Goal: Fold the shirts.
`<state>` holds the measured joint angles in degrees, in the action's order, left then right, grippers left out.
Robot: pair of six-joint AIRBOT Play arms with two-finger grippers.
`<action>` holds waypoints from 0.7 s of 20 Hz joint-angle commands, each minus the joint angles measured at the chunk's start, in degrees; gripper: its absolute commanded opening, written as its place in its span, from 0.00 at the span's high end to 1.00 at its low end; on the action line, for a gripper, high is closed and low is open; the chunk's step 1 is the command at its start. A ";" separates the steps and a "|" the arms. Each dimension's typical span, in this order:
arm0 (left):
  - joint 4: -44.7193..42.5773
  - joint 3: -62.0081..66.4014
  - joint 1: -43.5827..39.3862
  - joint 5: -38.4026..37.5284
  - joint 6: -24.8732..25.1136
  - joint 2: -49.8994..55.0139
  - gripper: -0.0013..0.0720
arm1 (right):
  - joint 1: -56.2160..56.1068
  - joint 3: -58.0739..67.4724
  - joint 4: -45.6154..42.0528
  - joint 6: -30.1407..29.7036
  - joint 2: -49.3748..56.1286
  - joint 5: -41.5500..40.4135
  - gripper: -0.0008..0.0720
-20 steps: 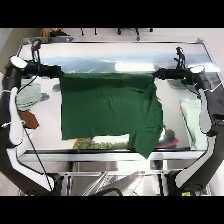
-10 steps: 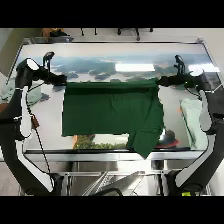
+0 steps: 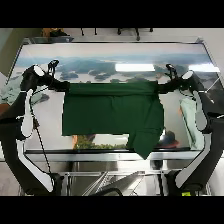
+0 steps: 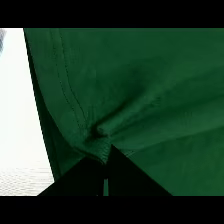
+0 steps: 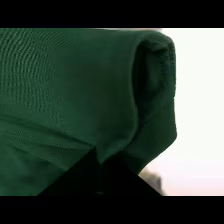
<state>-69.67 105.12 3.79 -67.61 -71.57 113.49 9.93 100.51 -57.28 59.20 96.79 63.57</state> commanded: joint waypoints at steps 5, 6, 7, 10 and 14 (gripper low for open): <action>0.24 7.63 2.16 -18.16 -4.94 0.02 0.11 | 1.29 0.15 -0.66 5.40 -9.29 3.17 0.18; 0.37 9.11 3.39 -21.77 -6.99 -0.20 0.11 | 2.51 0.13 -0.63 6.54 -11.34 5.75 0.19; 0.76 8.81 4.66 -25.05 -8.68 -0.87 0.11 | 3.98 0.07 -0.61 7.85 -13.03 9.33 0.19; 0.83 -5.27 6.71 -25.73 -9.46 -8.02 0.11 | 7.52 -5.27 -0.61 10.16 -16.83 20.85 0.20; 0.87 -33.14 8.81 -15.45 -6.54 -20.57 0.11 | 10.34 -23.89 -0.63 10.97 -24.79 22.58 0.20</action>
<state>-68.90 87.83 10.98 -87.35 -79.50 100.18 18.06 87.24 -58.00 68.90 77.28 82.13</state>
